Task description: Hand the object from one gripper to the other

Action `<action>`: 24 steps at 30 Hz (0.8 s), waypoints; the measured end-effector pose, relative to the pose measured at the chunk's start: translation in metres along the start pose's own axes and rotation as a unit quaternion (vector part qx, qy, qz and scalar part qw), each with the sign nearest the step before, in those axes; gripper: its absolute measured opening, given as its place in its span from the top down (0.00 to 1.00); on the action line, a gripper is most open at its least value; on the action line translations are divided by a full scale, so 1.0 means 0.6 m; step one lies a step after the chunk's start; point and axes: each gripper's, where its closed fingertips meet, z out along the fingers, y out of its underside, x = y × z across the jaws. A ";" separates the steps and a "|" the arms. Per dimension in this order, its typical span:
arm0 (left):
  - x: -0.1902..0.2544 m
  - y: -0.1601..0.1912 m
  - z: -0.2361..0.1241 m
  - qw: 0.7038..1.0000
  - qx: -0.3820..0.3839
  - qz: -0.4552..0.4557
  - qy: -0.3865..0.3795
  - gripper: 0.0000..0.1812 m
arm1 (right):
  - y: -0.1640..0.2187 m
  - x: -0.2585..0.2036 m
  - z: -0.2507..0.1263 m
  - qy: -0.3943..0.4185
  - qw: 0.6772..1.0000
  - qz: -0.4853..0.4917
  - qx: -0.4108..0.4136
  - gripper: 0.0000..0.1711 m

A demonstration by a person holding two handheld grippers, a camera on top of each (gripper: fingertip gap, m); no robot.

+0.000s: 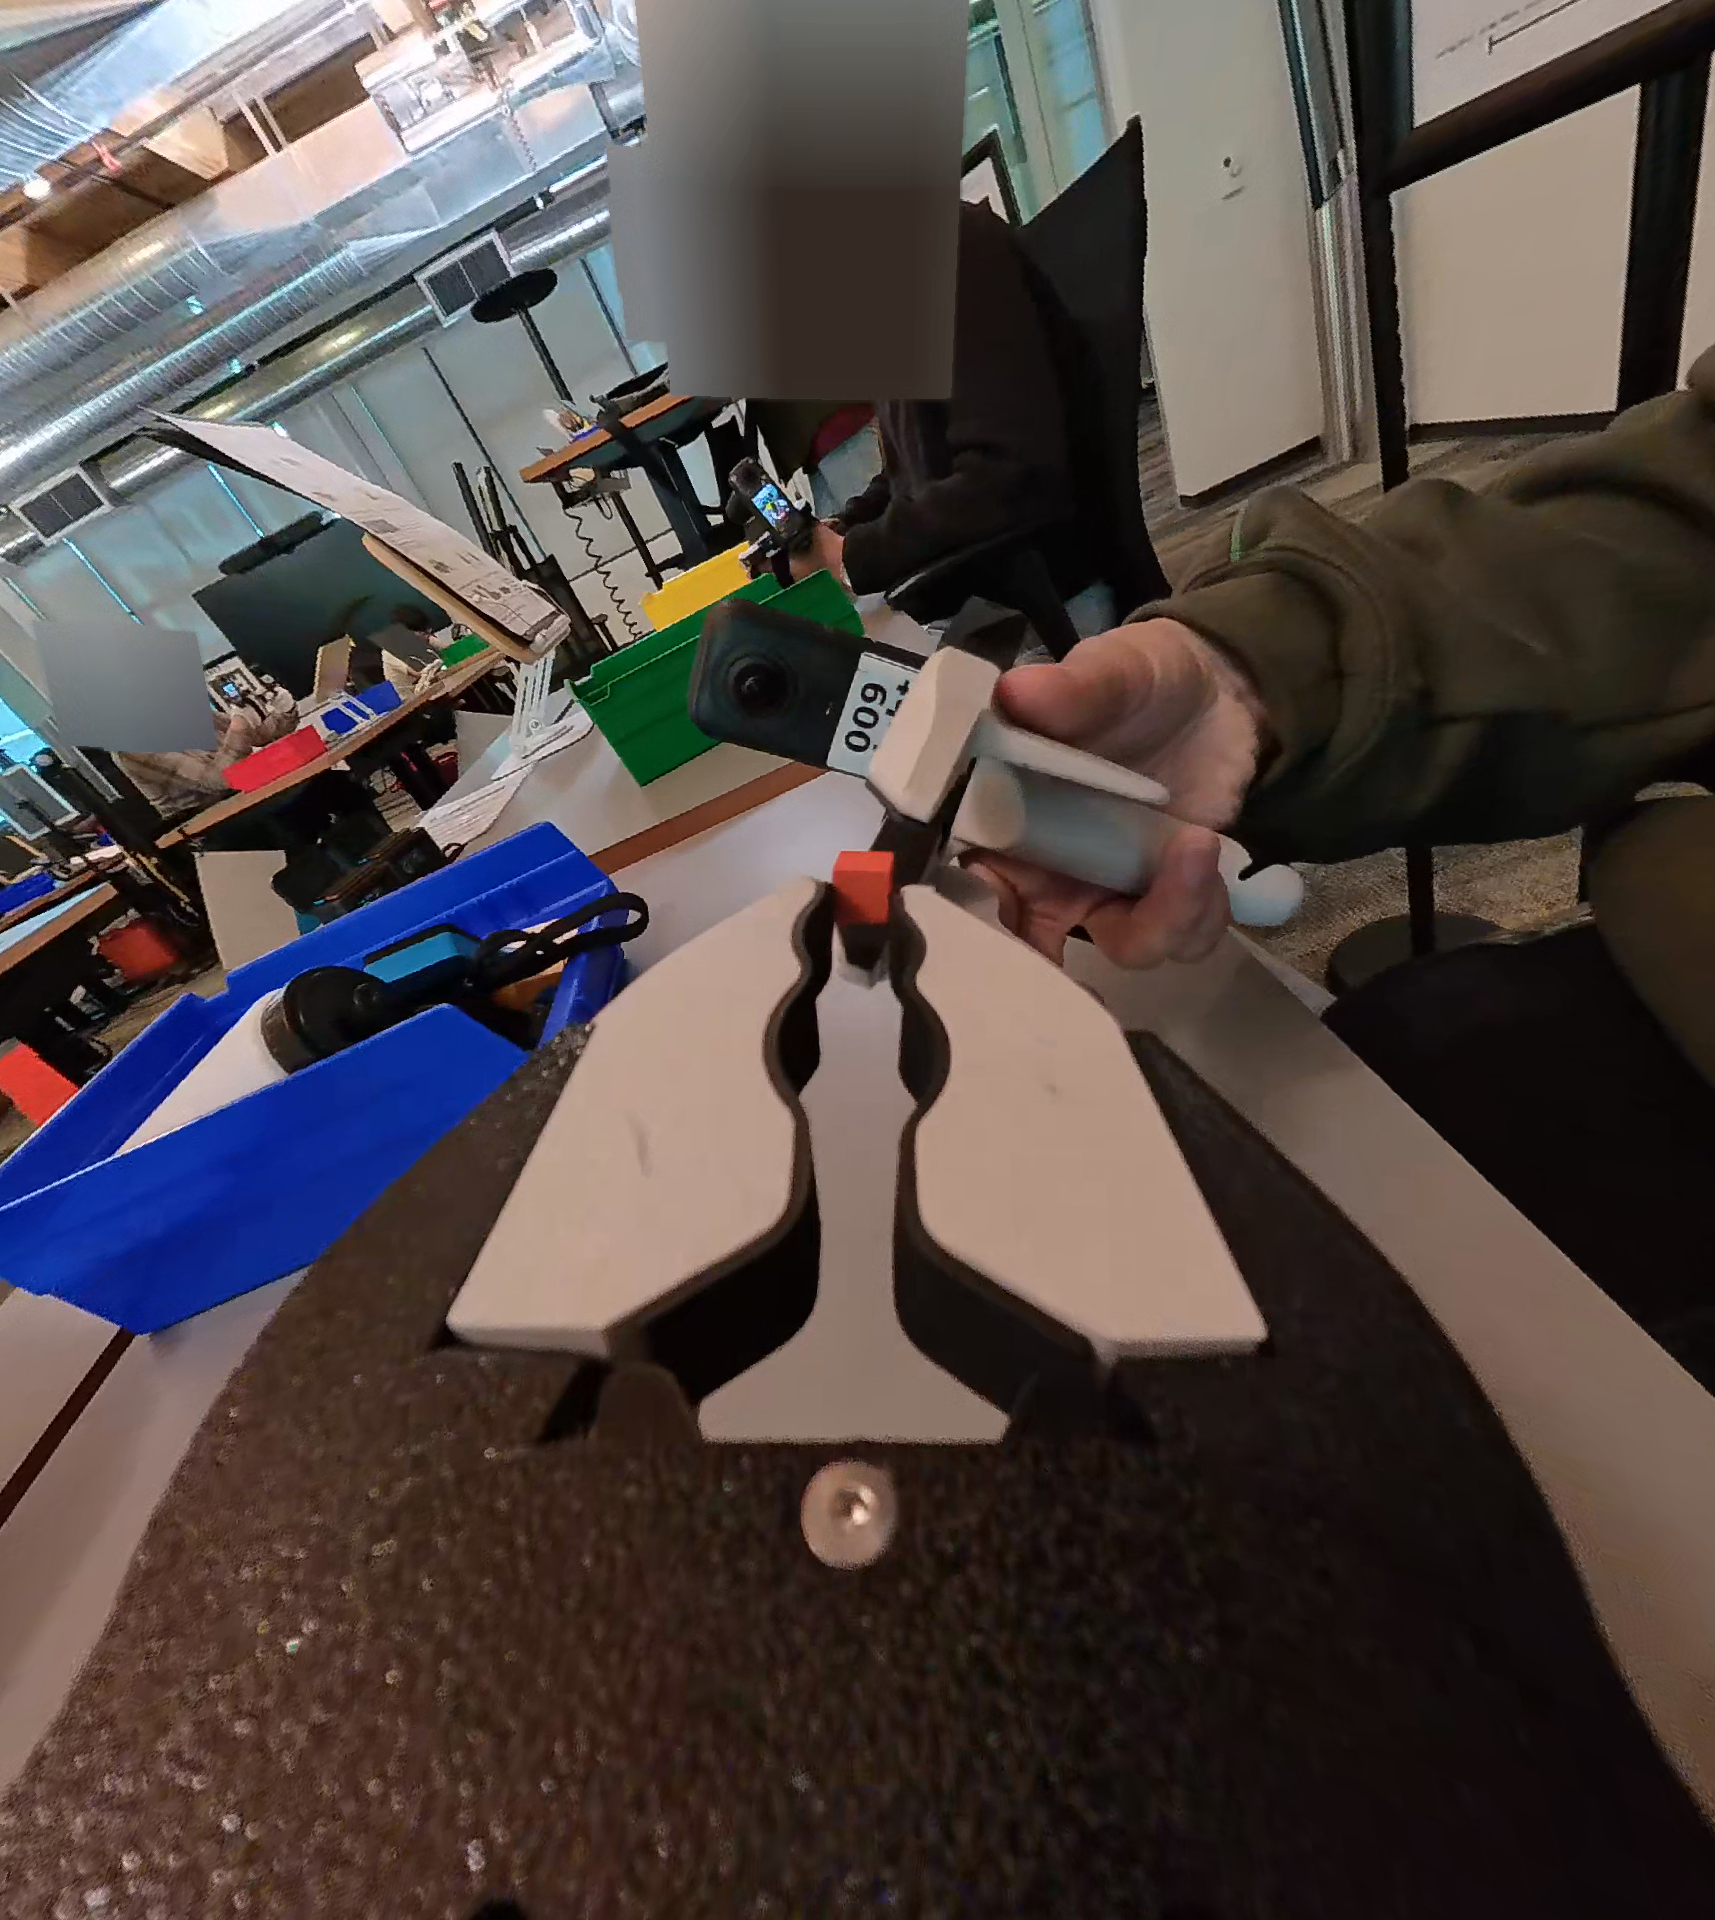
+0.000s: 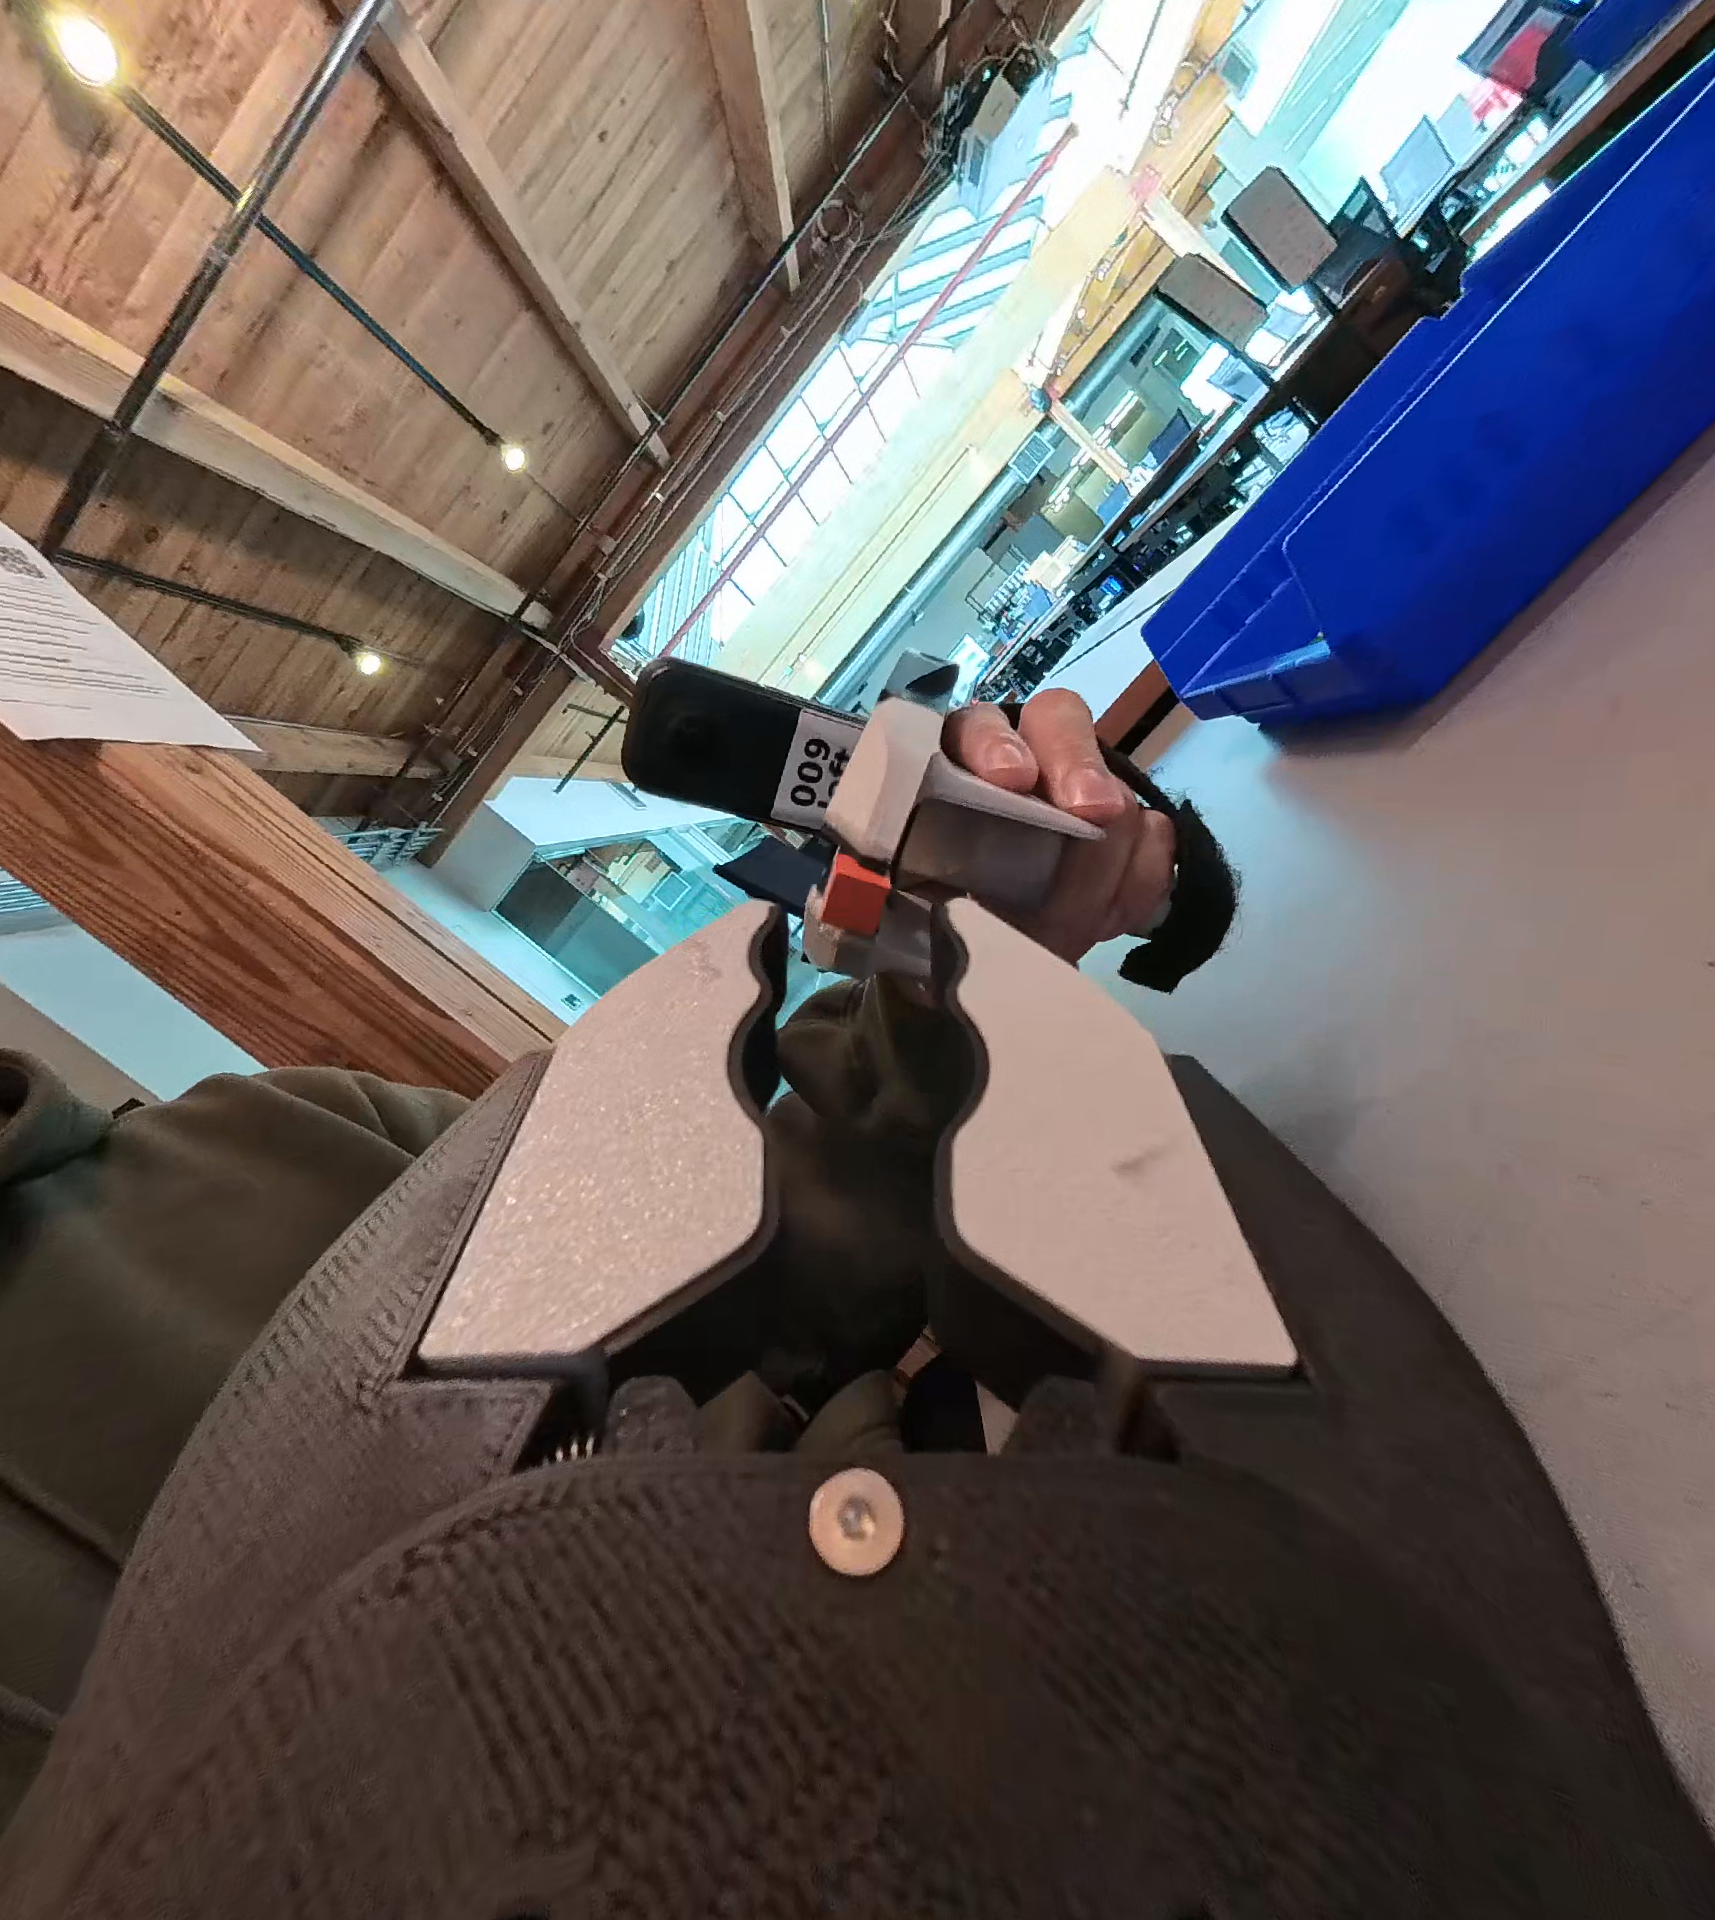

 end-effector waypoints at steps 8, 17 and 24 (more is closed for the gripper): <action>0.001 0.005 0.002 0.999 -0.018 0.037 -0.009 0.95 | -0.001 0.002 -0.001 0.002 0.999 -0.033 -0.007 0.94; -0.048 0.041 -0.006 0.964 -0.104 -0.229 -0.081 0.84 | -0.023 0.060 -0.038 0.266 0.821 -0.492 -0.115 0.94; -0.020 0.083 0.020 0.902 -0.200 -0.372 -0.090 0.87 | -0.032 0.091 -0.055 0.394 0.594 -0.669 -0.209 0.94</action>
